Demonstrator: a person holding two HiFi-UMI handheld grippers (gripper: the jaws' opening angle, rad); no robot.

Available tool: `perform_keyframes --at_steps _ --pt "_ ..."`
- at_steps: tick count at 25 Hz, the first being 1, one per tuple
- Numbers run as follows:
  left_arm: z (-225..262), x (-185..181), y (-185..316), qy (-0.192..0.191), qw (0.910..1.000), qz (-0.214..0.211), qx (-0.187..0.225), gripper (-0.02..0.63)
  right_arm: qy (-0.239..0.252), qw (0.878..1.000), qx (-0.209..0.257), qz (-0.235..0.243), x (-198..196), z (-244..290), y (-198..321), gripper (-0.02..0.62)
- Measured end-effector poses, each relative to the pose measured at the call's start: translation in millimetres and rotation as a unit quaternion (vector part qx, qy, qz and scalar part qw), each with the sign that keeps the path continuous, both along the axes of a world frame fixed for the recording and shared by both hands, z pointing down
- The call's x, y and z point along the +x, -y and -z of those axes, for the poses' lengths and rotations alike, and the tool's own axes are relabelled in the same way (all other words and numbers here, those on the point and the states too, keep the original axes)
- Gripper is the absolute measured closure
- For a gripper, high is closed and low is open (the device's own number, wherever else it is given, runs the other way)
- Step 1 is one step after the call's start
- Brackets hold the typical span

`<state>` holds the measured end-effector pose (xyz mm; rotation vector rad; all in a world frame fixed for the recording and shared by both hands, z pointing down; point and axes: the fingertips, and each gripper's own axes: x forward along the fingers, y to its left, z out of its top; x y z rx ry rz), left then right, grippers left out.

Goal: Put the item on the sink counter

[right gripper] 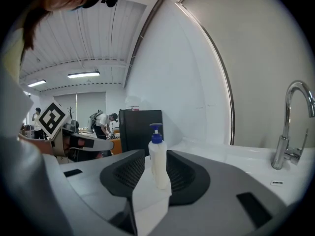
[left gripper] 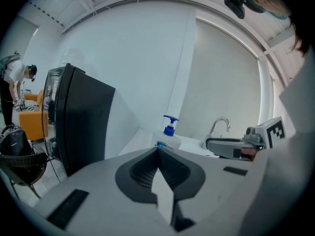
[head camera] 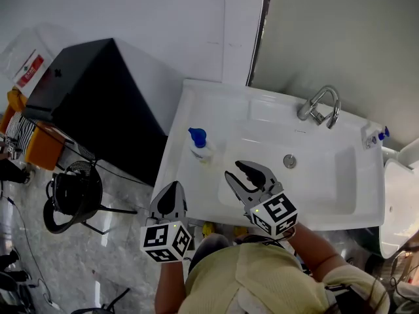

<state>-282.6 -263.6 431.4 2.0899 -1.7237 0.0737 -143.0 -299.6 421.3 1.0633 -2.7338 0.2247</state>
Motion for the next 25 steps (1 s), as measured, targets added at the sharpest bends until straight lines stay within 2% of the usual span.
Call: perform_keyframes --at_steps 11,25 --pt "2.5 7.2 -10.5 -0.008 1.0 -0.001 0.003 0.571 -0.004 0.999 -0.027 -0.027 18.6 -12.0 -15.6 0.539" --pt "2.6 8.8 -19.2 -0.012 0.9999 0.001 0.002 0.571 -0.005 0.998 -0.055 -0.038 21.0 -19.1 -19.9 0.568"
